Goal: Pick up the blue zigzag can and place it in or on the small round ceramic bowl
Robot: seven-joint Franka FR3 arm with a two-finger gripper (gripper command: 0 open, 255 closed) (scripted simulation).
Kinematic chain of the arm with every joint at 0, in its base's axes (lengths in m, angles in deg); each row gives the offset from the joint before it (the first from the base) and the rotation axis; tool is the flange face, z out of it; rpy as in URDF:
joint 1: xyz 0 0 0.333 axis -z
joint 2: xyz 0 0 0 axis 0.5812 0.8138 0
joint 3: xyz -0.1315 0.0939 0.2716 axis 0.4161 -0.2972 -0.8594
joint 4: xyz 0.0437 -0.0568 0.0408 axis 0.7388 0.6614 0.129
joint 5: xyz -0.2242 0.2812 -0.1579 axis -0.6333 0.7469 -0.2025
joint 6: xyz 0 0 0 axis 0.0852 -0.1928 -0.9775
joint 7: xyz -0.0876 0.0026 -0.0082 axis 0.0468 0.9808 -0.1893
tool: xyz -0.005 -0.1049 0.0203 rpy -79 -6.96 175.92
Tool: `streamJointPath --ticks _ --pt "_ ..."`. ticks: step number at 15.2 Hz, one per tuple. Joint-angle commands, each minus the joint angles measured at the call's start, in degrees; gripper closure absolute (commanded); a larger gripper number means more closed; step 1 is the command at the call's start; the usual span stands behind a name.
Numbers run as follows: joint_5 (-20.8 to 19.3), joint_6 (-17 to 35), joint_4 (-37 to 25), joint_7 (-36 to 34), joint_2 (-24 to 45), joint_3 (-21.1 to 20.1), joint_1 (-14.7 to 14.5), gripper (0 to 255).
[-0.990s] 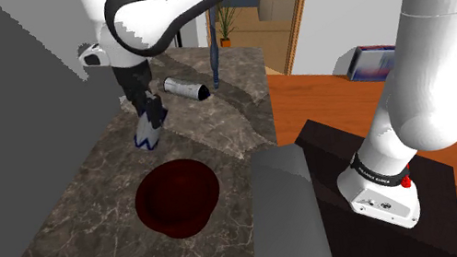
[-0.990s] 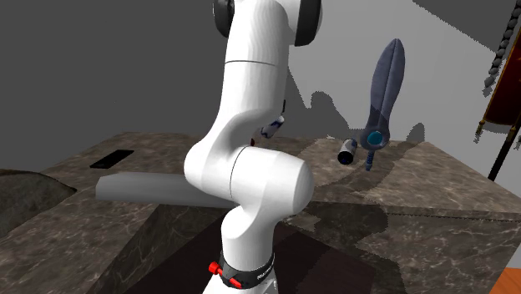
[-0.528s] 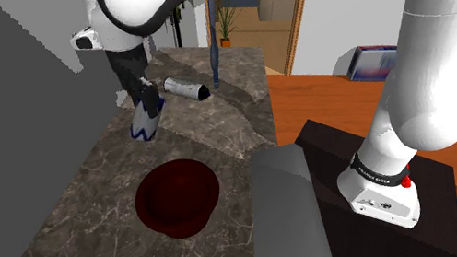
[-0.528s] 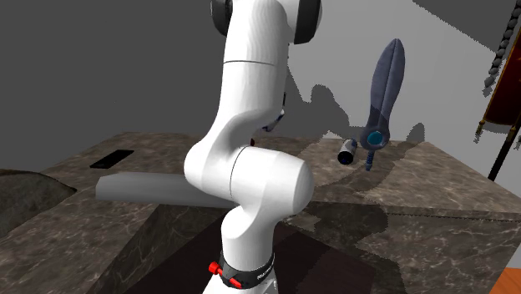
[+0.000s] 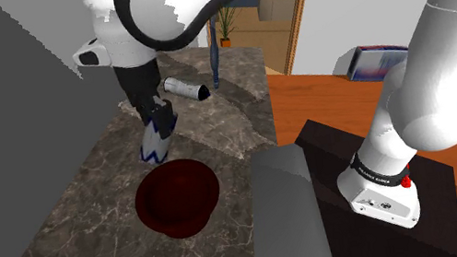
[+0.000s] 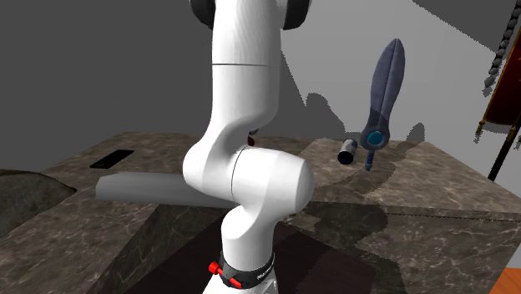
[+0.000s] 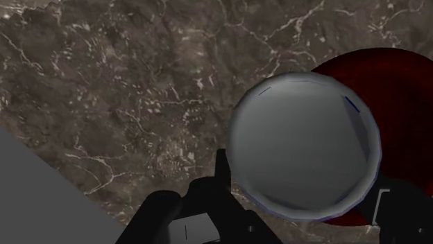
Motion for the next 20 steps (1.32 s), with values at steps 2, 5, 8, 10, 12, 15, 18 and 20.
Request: streamJointPath --ticks 2,5,8,10,12,15,18,20 --pt "1.43 0.57 3.99 -2.78 -3.71 -1.62 -1.60 255" --pt "2.80 1.02 7.15 -5.57 -6.69 -3.32 -3.28 255" --pt "3.24 2.68 9.51 -7.12 -7.48 -4.24 -4.14 255" --pt "3.00 4.19 10.53 -7.29 -6.94 -4.30 -4.17 255" --pt "2.72 5.70 11.49 -7.49 -6.34 -4.36 -4.20 255" --pt "2.24 7.95 12.84 -7.84 -5.34 -4.43 -4.25 255" --pt "1.67 10.20 14.08 -8.25 -4.22 -4.49 -4.30 255" --pt "1.21 11.80 14.90 -8.58 -3.36 -4.51 -4.35 255"
